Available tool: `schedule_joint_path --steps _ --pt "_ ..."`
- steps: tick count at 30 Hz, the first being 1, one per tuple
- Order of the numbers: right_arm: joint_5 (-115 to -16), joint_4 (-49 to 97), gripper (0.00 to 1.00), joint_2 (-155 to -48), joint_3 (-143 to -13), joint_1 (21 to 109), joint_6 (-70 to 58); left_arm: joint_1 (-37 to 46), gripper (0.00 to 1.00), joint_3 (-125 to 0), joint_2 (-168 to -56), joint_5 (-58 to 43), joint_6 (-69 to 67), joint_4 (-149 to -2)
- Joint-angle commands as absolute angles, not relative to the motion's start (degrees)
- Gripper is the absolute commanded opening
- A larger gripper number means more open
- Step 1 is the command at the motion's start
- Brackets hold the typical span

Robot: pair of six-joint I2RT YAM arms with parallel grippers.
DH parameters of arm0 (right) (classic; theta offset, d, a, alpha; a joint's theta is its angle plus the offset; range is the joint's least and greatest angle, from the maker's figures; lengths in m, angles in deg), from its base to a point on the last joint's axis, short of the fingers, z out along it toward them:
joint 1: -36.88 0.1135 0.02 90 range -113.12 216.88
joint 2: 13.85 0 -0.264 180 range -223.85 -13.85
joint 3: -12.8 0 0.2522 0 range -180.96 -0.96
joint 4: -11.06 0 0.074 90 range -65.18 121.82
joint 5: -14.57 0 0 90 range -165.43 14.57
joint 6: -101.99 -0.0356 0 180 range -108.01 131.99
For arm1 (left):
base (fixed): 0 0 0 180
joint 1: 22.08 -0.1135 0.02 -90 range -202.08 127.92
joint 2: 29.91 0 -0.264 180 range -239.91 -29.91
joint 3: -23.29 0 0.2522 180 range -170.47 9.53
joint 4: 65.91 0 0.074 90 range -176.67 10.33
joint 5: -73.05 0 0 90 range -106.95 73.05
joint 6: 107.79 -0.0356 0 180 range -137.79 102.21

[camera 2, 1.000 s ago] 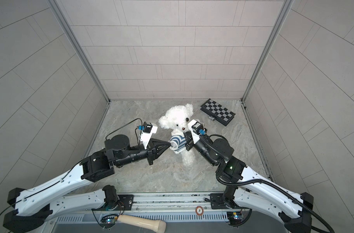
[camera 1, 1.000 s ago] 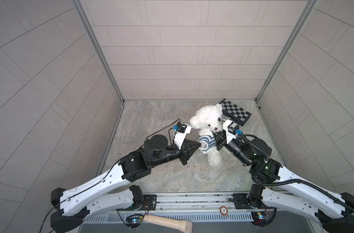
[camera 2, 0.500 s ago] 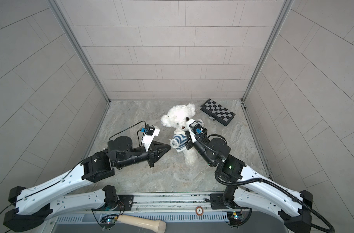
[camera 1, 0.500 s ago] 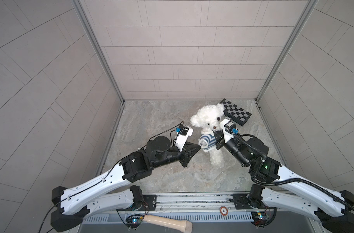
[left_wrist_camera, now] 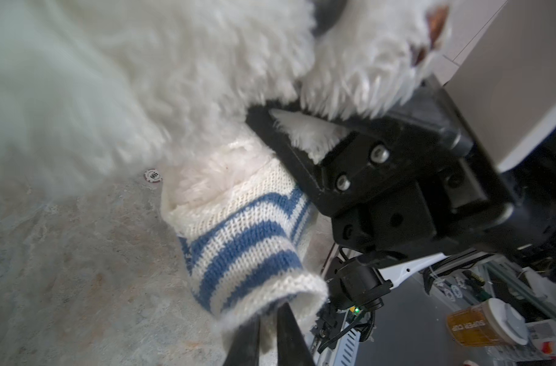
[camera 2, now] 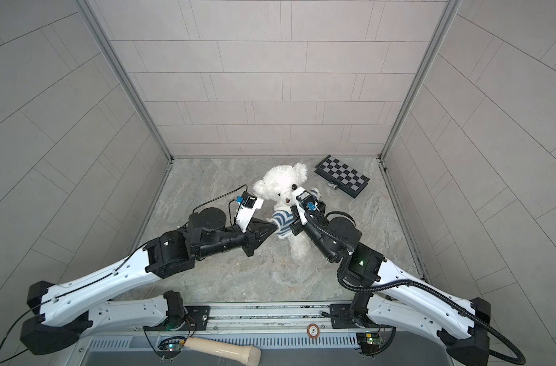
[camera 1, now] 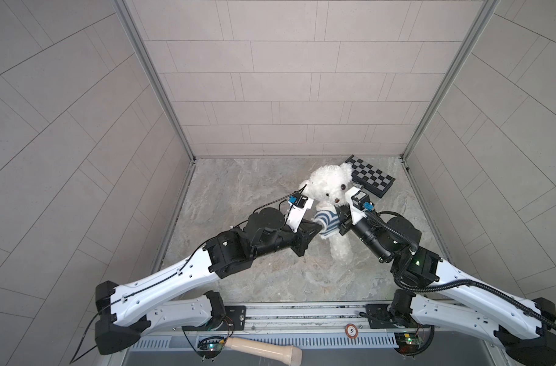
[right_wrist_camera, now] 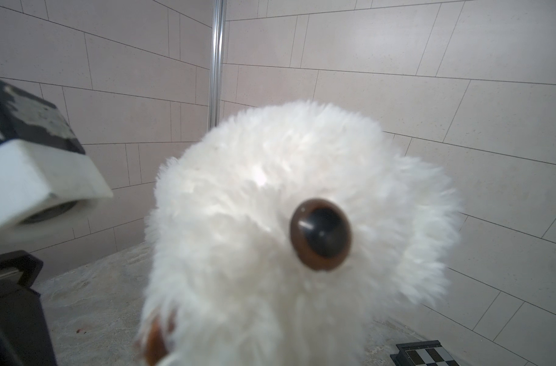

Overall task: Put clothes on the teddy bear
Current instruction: 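Push the left gripper with the sleeve toward the bear's body while right holds head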

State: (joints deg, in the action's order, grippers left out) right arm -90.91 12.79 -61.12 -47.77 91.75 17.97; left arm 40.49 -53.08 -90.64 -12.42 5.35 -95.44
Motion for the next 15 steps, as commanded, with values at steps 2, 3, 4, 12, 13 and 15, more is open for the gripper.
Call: schedule_joint_path --steps 2,3,4,12,13,15 --pt "-91.34 11.19 0.00 -60.61 -49.48 92.23 18.84 40.77 0.20 -55.85 -92.45 -16.58 5.05 -96.55" --pt "-91.34 11.03 0.00 -60.52 -49.45 92.25 18.85 40.82 0.22 -55.86 -92.72 -17.39 5.11 -96.54" --pt "-91.26 11.02 0.00 -60.42 -49.35 92.30 18.89 40.76 0.23 -55.99 -93.07 -18.01 5.09 -96.54" --pt "-90.99 10.59 0.00 -60.16 -49.09 92.25 17.75 40.80 0.38 -56.92 -96.20 -20.95 4.71 -94.59" --pt "-90.95 10.39 0.00 -60.09 -48.90 92.25 17.39 40.77 0.38 -56.83 -96.41 -21.12 4.71 -93.96" --pt "-90.77 9.97 0.00 -59.93 -48.70 92.25 16.71 40.77 0.39 -56.63 -96.74 -21.83 4.33 -92.83"
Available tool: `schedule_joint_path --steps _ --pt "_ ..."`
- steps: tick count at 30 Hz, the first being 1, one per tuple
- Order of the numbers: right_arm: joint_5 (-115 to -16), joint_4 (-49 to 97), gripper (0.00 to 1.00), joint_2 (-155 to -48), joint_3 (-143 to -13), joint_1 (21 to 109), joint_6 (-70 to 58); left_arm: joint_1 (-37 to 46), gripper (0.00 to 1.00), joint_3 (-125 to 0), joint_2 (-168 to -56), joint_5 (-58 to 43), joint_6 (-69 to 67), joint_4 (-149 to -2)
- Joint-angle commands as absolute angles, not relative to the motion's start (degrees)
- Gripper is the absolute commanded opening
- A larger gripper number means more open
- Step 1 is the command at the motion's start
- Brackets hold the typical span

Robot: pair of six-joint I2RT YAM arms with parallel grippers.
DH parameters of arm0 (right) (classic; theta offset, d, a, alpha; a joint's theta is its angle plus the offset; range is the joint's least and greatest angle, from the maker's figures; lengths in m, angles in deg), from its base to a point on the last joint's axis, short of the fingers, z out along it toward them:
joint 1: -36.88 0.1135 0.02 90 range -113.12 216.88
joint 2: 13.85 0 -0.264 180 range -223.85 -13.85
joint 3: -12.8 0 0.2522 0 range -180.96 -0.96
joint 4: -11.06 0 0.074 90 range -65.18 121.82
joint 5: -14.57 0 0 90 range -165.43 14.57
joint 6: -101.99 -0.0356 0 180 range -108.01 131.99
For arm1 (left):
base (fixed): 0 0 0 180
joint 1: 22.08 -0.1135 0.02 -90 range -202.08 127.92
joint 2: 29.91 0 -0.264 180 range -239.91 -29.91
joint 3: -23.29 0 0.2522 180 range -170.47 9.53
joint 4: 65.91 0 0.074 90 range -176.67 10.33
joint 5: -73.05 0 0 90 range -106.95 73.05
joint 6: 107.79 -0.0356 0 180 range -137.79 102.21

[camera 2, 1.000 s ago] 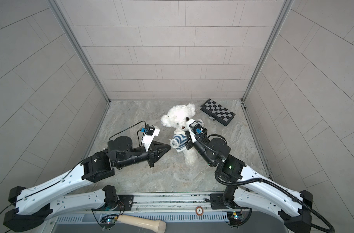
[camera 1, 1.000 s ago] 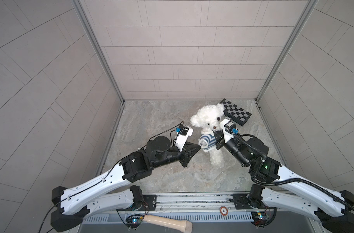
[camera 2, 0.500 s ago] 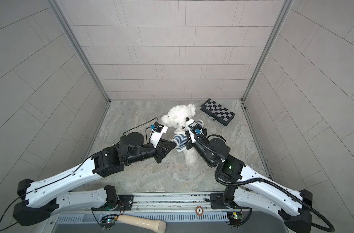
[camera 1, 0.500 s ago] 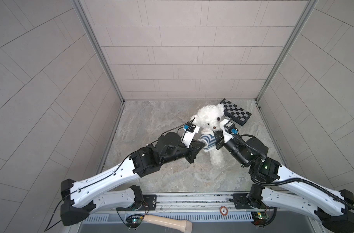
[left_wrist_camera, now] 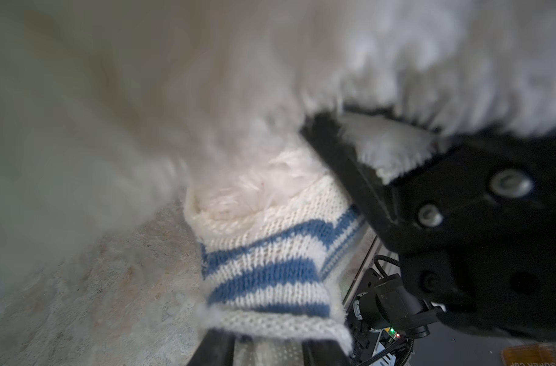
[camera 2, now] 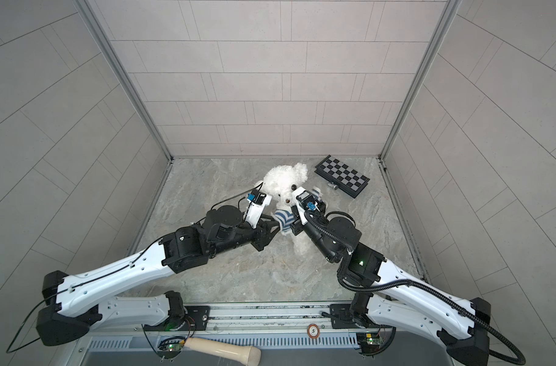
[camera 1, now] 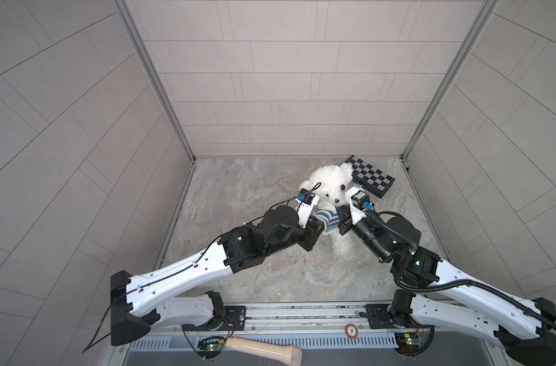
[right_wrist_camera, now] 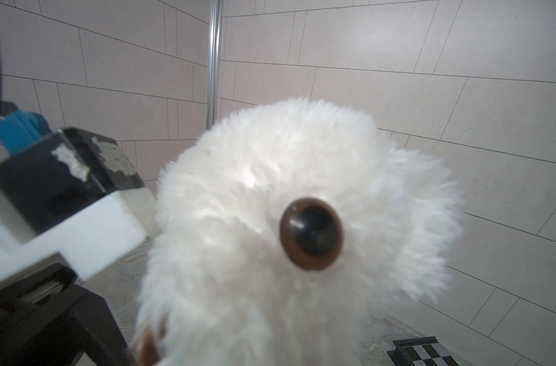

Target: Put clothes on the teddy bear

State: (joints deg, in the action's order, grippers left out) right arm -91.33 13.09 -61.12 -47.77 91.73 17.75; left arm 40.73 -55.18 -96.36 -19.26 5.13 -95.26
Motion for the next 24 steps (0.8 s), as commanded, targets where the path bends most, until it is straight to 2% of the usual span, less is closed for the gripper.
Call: schedule_joint_path --steps 1,9,13,21,24 --pt "-90.65 9.95 0.00 -59.95 -48.69 92.25 16.31 40.78 0.39 -56.61 -96.92 -22.63 4.04 -92.51" --pt "-89.05 8.52 0.00 -60.34 -48.07 92.26 12.27 40.59 0.39 -52.87 -97.62 -26.27 0.94 -84.58" --pt "-88.91 8.46 0.00 -60.58 -47.98 92.24 10.94 39.91 0.34 -50.76 -98.49 -25.28 0.24 -79.44" --pt "-88.59 7.31 0.00 -60.61 -47.29 92.01 8.55 38.88 0.16 -47.79 -99.60 -24.02 0.34 -73.34" --pt "-88.10 7.50 0.00 -60.58 -47.19 91.81 7.96 38.13 0.03 -46.74 -99.45 -23.82 1.30 -72.10"
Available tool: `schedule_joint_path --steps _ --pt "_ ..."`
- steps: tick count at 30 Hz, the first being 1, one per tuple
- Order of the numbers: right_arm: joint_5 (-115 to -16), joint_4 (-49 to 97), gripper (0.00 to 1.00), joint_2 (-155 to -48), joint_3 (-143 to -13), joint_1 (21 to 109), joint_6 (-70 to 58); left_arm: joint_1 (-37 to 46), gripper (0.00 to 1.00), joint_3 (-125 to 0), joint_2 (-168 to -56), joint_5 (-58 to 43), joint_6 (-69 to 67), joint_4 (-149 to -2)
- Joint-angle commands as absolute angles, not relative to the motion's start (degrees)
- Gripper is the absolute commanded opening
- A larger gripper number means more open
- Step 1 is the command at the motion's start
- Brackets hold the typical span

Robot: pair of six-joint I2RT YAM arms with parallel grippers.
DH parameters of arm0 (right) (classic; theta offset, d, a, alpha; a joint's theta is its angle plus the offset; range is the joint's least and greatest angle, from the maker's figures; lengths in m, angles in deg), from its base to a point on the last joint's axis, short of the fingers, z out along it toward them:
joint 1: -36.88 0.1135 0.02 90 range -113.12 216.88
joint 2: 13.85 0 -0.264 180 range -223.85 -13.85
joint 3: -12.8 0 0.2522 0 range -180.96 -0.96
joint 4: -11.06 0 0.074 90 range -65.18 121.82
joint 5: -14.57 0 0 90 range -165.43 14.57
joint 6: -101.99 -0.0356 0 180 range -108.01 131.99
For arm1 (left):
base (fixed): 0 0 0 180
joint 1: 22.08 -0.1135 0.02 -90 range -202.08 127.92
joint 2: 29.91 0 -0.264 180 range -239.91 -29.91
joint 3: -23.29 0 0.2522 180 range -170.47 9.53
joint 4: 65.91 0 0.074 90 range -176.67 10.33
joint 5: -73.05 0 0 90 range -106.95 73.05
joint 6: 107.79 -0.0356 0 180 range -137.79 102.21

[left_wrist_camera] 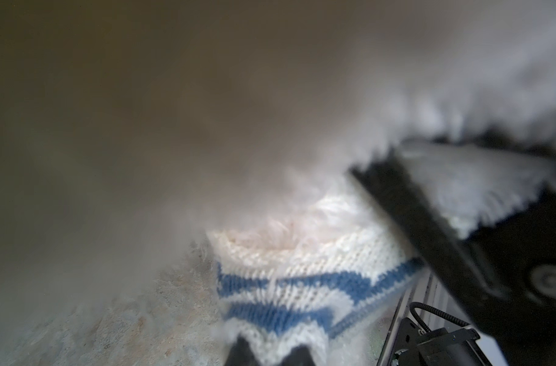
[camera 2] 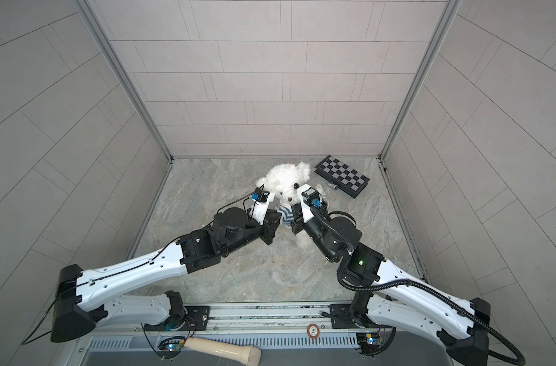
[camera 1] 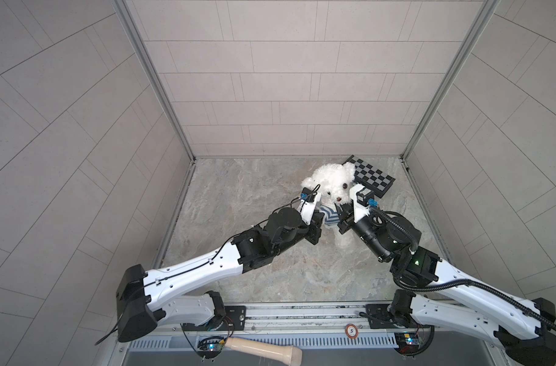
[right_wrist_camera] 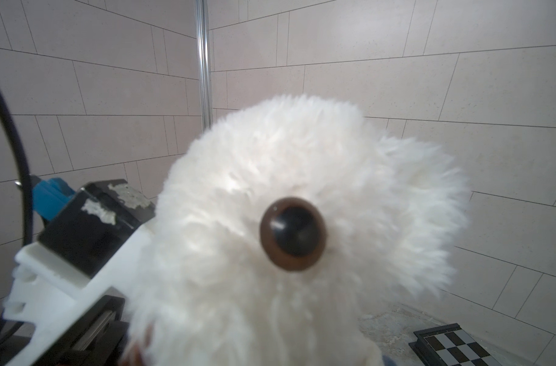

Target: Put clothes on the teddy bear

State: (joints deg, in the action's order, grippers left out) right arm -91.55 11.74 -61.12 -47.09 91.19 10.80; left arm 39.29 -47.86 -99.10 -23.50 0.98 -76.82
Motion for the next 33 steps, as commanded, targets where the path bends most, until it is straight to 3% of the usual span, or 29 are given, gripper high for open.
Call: schedule_joint_path --steps 1,8,14,22,28,33 --pt "-88.08 7.94 0.00 -60.61 -47.19 91.77 7.91 38.00 0.00 -46.34 -99.11 -23.64 1.50 -71.77" --pt "-84.92 18.84 0.01 -64.48 -50.87 87.32 3.43 37.44 0.00 -41.38 -95.90 -18.76 7.81 -73.83" --pt "-68.24 19.64 0.21 -71.55 -47.80 75.12 -6.05 35.20 0.00 -27.10 -91.75 -11.64 23.33 -66.88" --pt "-58.04 19.11 0.40 -85.12 -50.01 72.83 -5.45 30.54 0.00 -17.10 -99.04 -7.07 38.83 -54.41" --pt "-56.99 23.66 0.60 -77.58 -44.39 72.79 -3.06 28.53 0.00 -14.26 -100.40 -6.92 44.12 -50.17" --pt "-57.43 29.80 0.63 -68.37 -39.21 74.27 -2.77 27.61 0.00 -12.98 -100.39 -6.63 48.06 -47.27"
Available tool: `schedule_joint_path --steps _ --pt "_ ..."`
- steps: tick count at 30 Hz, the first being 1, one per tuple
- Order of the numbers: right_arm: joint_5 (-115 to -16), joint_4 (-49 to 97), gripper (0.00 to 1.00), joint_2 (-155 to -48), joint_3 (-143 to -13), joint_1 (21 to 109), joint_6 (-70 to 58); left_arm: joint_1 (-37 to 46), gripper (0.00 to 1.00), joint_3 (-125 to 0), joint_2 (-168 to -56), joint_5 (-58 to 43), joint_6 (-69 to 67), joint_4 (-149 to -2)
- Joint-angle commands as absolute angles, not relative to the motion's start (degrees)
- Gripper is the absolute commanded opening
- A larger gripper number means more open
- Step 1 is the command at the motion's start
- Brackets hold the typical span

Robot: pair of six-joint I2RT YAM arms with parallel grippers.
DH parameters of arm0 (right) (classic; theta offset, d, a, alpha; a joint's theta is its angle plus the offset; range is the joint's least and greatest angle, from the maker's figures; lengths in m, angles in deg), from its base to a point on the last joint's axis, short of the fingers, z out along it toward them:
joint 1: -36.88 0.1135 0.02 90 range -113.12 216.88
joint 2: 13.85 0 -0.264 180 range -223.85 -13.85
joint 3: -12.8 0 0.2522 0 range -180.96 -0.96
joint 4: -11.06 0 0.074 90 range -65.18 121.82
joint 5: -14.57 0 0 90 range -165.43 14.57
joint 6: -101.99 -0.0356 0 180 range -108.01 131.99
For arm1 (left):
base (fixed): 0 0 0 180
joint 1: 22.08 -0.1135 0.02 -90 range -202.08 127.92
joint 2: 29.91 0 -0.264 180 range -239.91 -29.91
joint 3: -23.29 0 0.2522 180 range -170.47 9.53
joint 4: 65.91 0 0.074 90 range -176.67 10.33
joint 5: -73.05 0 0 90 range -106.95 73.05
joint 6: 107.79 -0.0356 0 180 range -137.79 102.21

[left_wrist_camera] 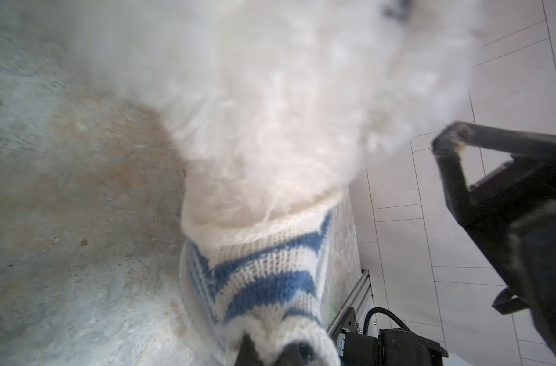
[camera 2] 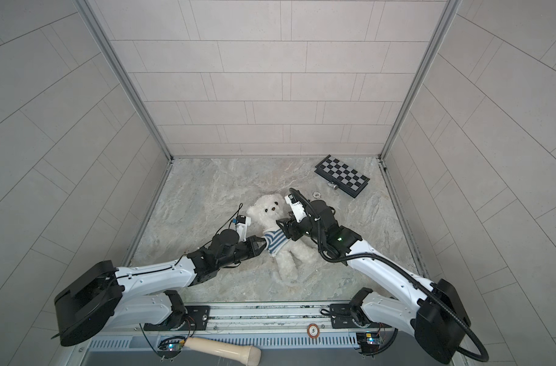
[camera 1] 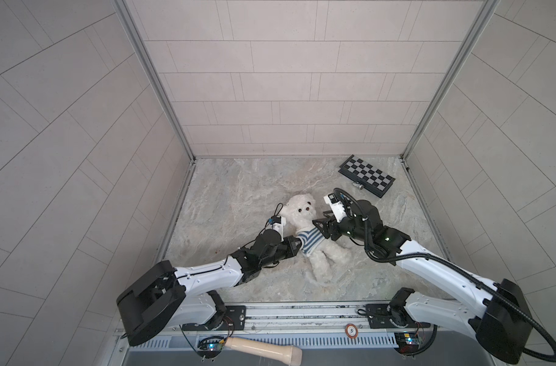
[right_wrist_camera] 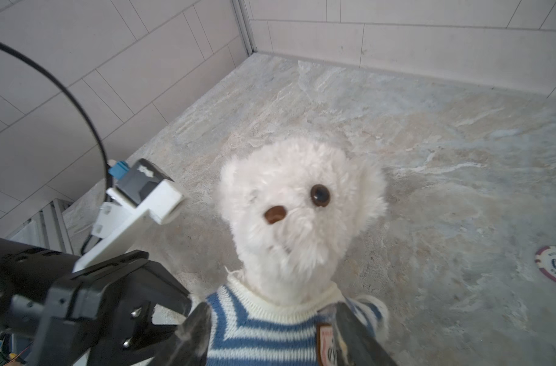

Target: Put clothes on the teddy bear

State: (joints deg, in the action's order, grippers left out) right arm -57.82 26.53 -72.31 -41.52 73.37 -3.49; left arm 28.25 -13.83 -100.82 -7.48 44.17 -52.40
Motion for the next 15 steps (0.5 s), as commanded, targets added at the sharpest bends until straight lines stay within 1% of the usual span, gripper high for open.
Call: schedule_joint_path --steps 1,4,6,10,15 --pt "-57.59 29.65 0.63 -66.54 -37.90 74.96 -2.60 27.56 0.00 -12.60 -100.39 -6.60 49.01 -46.33" --pt "-57.28 27.44 0.64 -60.77 -32.98 77.22 -2.51 27.20 0.00 -12.10 -100.47 -6.15 51.75 -43.40" --pt "-56.32 27.69 0.64 -60.52 -31.77 78.54 -1.62 27.19 0.00 -12.15 -100.40 -5.84 53.13 -42.15" --pt "-55.78 24.86 0.61 -63.75 -30.28 80.50 -1.26 27.20 0.00 -13.02 -99.87 -5.44 53.07 -43.00" --pt "-55.17 21.44 0.55 -70.49 -31.06 81.75 -1.43 27.22 0.00 -12.71 -99.04 -5.48 53.37 -43.27"
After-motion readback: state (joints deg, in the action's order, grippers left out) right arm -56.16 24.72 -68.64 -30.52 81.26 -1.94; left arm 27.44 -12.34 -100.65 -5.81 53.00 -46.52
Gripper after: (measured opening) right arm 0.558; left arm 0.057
